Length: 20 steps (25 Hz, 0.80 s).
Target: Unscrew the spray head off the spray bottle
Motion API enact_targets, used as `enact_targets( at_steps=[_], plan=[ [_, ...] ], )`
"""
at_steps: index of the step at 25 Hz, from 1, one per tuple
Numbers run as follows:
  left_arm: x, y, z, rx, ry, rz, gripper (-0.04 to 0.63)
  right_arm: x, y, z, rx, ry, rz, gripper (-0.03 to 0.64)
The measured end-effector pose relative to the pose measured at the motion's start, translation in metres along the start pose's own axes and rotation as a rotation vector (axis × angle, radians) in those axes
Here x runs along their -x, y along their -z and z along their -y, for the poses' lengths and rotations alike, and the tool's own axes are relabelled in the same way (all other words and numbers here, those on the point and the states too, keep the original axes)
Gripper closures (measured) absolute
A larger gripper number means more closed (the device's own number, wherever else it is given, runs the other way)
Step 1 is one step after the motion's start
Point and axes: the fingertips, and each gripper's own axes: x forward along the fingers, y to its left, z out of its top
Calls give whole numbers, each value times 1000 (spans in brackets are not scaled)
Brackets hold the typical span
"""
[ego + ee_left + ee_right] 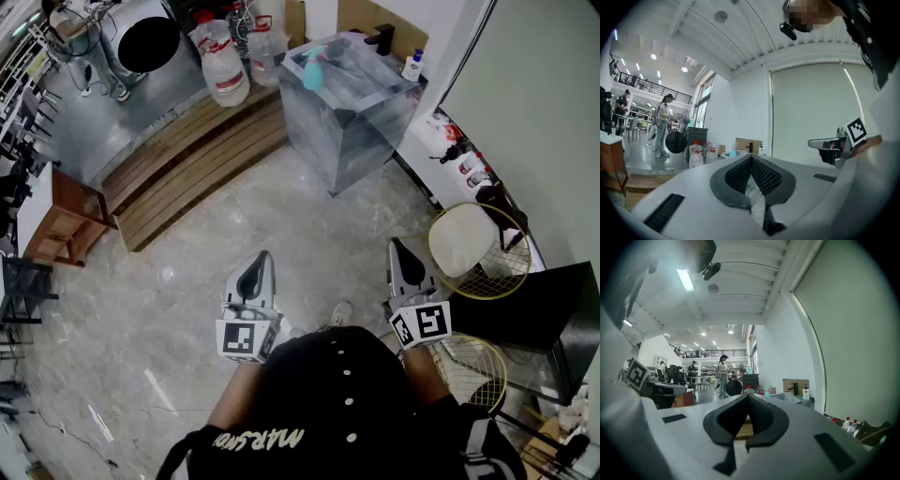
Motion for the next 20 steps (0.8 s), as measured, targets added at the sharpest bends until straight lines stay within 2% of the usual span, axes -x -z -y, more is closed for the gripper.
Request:
enact_targets(
  at_steps=[9,14,20],
  plan=[
    [-14,6,11,0,-11,-5,569,-3,1,18,-5,-20,6,606],
    [-29,6,22,-6,-21,-3,569,-6,-6,32,-18,-51,57,604],
    [-48,4,24,-34,-75,-19,569,-16,-2,47,6,-100,36,604]
  ],
)
